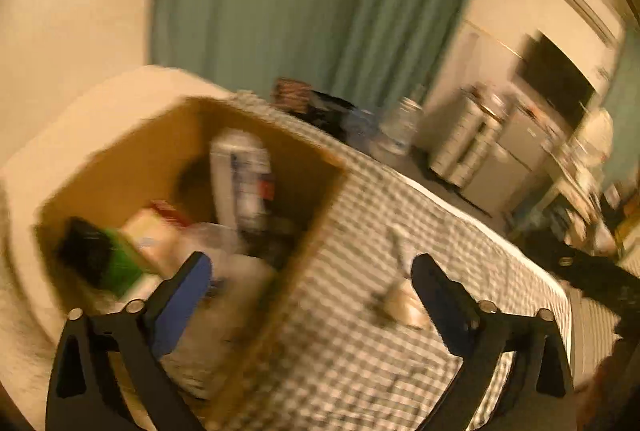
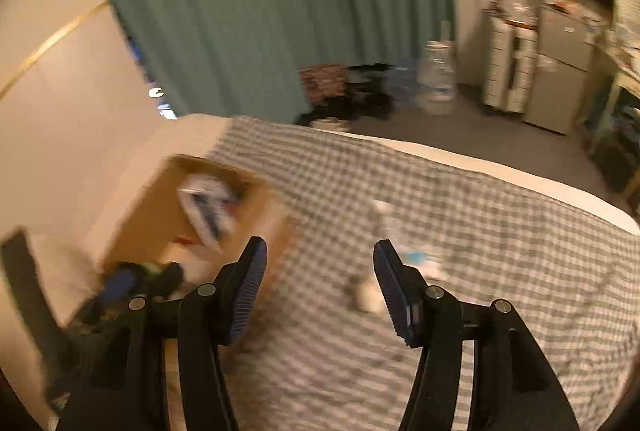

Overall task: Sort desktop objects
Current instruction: 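Grasp the lace cloth with the left tool while the right grasps the white plush toy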

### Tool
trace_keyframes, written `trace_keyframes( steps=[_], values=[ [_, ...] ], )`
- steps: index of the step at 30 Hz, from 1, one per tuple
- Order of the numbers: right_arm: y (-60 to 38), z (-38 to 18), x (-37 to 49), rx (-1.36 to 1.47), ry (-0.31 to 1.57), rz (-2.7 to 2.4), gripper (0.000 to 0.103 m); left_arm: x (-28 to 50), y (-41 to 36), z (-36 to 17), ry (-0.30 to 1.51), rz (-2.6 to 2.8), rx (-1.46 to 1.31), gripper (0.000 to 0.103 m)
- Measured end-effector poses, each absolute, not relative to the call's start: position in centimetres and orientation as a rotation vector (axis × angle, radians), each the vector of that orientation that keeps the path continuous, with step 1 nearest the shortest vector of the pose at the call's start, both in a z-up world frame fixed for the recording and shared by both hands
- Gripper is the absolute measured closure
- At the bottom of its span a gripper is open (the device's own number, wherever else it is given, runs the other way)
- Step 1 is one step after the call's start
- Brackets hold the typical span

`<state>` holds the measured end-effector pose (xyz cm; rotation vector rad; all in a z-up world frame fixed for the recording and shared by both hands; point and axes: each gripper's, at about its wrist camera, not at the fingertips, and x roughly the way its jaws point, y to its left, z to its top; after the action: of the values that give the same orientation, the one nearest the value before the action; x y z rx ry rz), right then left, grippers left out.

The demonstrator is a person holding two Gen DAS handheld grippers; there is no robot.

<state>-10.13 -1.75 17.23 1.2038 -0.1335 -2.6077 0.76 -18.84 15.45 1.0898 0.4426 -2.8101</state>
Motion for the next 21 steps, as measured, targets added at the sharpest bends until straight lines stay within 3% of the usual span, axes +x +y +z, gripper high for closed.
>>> trace_keyframes(
  steps=[7,14,17,18,19,20,21],
  values=[
    [6.5,11.0,-10.7,1.361,-0.335,-2.627,0.047,-2.6,-9.3,8.3,0.197,-2.886,1.244,0.000],
    [10.1,5.7,-11.8,1.457,-0.431,-2.587,0.047,-7.2,-7.4,2.4,0.497,-2.982,1.322,0.000],
    [11.0,4.2,-12.7,1.494,-0.427,-2.581,0.047,-8.8,-7.1,0.8,0.432,-2.954,1.348,0.000],
    [11.1,3.8,-13.0,1.500,-0.423,-2.583,0.047,-9.2,-6.8,0.1,0.374,-2.969,1.379,0.016],
    [11.2,3.6,-13.5,1.505,-0.423,-2.580,0.047,-9.2,-6.6,-0.3,0.317,-2.999,1.396,0.070],
    [11.1,3.3,-13.8,1.508,-0.425,-2.578,0.047,-9.3,-6.3,-0.9,0.231,-3.009,1.444,0.094],
    [11.0,3.2,-14.3,1.511,-0.427,-2.573,0.046,-9.3,-6.2,-1.3,0.179,-3.003,1.494,0.093]
  ],
)
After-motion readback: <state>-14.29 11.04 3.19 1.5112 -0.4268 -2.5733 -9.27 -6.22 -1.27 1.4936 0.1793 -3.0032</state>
